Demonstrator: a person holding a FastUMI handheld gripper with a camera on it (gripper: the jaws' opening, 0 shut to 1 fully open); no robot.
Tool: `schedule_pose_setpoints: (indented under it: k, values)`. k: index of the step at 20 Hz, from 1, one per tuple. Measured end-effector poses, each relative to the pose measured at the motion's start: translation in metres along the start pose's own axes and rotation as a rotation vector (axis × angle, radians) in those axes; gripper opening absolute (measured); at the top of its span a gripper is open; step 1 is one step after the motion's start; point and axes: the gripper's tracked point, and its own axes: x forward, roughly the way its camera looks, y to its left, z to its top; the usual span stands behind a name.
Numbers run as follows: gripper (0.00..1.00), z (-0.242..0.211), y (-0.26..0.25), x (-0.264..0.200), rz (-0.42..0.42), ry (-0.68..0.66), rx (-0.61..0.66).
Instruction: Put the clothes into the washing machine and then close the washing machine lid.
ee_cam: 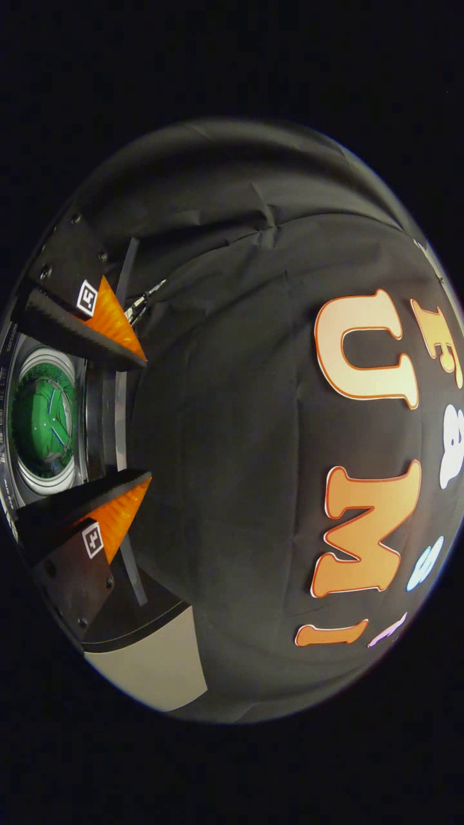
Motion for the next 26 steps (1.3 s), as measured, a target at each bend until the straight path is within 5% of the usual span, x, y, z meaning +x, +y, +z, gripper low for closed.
schedule_pose_setpoints:
  k: [16, 26]
  values:
    - [0.99, -0.057, 0.003, -0.026, 0.023, 0.006, 0.001]
    - [0.99, -0.232, 0.005, 0.011, 0.040, 0.357, 0.038]
